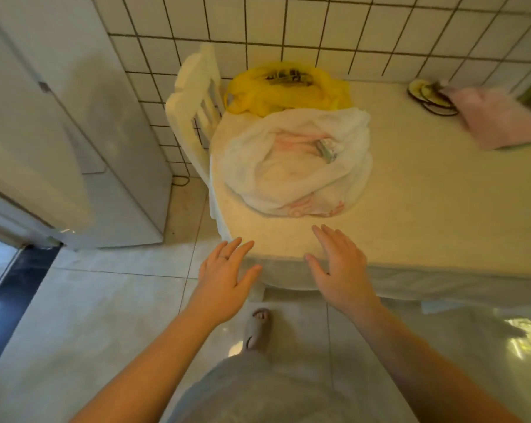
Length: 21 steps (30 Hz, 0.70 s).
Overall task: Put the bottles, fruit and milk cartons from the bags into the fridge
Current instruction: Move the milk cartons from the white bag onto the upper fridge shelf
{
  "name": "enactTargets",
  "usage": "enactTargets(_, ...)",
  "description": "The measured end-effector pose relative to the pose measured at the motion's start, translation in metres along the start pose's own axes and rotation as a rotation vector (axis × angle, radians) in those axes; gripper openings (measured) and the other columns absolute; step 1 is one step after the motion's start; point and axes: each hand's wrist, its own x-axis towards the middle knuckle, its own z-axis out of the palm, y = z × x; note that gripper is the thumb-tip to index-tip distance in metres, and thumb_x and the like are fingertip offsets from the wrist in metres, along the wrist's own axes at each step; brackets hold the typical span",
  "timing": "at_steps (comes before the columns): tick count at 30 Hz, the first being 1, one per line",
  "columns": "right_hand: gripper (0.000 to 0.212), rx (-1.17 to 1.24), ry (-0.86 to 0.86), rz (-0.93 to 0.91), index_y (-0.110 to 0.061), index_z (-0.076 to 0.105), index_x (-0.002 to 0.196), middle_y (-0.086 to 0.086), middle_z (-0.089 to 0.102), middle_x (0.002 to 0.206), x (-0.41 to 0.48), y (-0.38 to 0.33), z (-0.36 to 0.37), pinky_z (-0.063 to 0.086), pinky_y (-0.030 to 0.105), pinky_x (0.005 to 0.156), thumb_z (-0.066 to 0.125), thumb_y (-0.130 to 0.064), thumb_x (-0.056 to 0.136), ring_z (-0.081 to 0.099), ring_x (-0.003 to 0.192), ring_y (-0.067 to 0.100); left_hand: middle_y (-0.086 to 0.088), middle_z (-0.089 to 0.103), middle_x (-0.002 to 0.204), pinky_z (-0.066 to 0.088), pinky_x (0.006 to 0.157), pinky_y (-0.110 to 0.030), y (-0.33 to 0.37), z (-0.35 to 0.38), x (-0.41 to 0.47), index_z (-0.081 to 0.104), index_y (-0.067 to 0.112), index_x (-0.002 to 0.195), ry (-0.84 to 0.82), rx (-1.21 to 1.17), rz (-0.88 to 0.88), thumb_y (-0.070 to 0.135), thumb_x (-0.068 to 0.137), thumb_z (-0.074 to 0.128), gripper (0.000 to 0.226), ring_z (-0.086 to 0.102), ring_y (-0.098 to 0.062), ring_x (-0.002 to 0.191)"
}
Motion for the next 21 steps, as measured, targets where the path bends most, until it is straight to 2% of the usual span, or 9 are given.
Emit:
enactTargets(4, 0.064, -0.018, 0.102, 0.016, -0.023, 0.046, 0.147, 0.0, 0.043, 0.154, 0.046, 0.023, -0.018, 0.029, 0.047, 0.111, 0.045, -0.051, 0.089, 0.036, 0.143, 0.027, 0.006, 0.027, 0.163, 0.017, 0.123, -0.045, 0.025, 0.003, 0.064, 0.037, 0.035, 0.151, 0.004, 0.017, 0.069, 0.07, 0.095, 0.029, 0.066, 0.018, -0.02, 0.151)
enactTargets(6, 0.065, -0.031, 0.145, 0.032, -0.025, 0.047, 0.146, 0.0, 0.044, 0.153, 0.073, 0.038, -0.027, 0.028, 0.045, 0.112, 0.046, -0.052, 0.087, 0.036, 0.144, 0.025, 0.005, 0.03, 0.161, 0.021, 0.122, -0.045, 0.039, 0.004, 0.1, 0.039, 0.034, 0.15, 0.007, 0.016, 0.103, 0.075, 0.089, 0.022, 0.075, 0.022, -0.022, 0.149)
enactTargets(8, 0.062, -0.07, 0.14, 0.025, -0.029, 0.041, 0.149, -0.003, 0.039, 0.156, 0.1, 0.054, -0.039, 0.023, 0.045, 0.115, 0.052, -0.049, 0.091, 0.03, 0.146, 0.024, 0.005, 0.03, 0.161, 0.021, 0.121, -0.044, 0.053, 0.007, 0.135, 0.039, 0.034, 0.15, -0.015, 0.013, 0.122, 0.075, 0.087, 0.024, 0.076, 0.023, -0.022, 0.149)
enactTargets(12, 0.079, -0.255, -0.012, -0.06, -0.036, 0.02, 0.156, -0.006, 0.019, 0.164, 0.164, 0.085, -0.071, 0.015, 0.045, 0.118, 0.063, -0.04, 0.09, 0.012, 0.152, 0.023, 0.003, 0.029, 0.162, 0.024, 0.12, -0.046, 0.077, 0.021, 0.197, 0.036, 0.031, 0.151, -0.055, 0.026, 0.178, 0.066, 0.091, 0.044, 0.07, 0.025, -0.023, 0.148)
enactTargets(16, 0.09, -0.572, -0.159, -0.15, -0.04, 0.008, 0.157, -0.004, 0.002, 0.167, 0.229, 0.109, -0.098, 0.011, 0.05, 0.119, 0.065, -0.043, 0.087, -0.001, 0.153, 0.027, 0.001, 0.03, 0.161, 0.025, 0.119, -0.047, 0.095, 0.039, 0.242, 0.032, 0.028, 0.153, -0.118, 0.061, 0.214, 0.061, 0.089, 0.057, 0.076, 0.027, -0.026, 0.147)
enactTargets(18, 0.09, -0.706, -0.271, -0.22, -0.042, 0.005, 0.156, -0.003, -0.008, 0.166, 0.258, 0.118, -0.105, 0.004, 0.052, 0.12, 0.064, -0.044, 0.088, -0.009, 0.152, 0.029, 0.002, 0.033, 0.159, 0.029, 0.117, -0.048, 0.104, 0.049, 0.258, 0.029, 0.029, 0.153, -0.148, 0.072, 0.216, 0.065, 0.085, 0.056, 0.081, 0.03, -0.026, 0.145)
enactTargets(21, 0.092, -0.858, -0.364, -0.408, -0.043, 0.009, 0.155, -0.001, -0.012, 0.166, 0.292, 0.127, -0.111, -0.003, 0.057, 0.119, 0.068, -0.047, 0.084, -0.016, 0.151, 0.031, 0.003, 0.035, 0.157, 0.031, 0.114, -0.047, 0.117, 0.06, 0.275, 0.026, 0.029, 0.153, -0.169, 0.1, 0.187, 0.064, 0.083, 0.059, 0.085, 0.034, -0.026, 0.142)
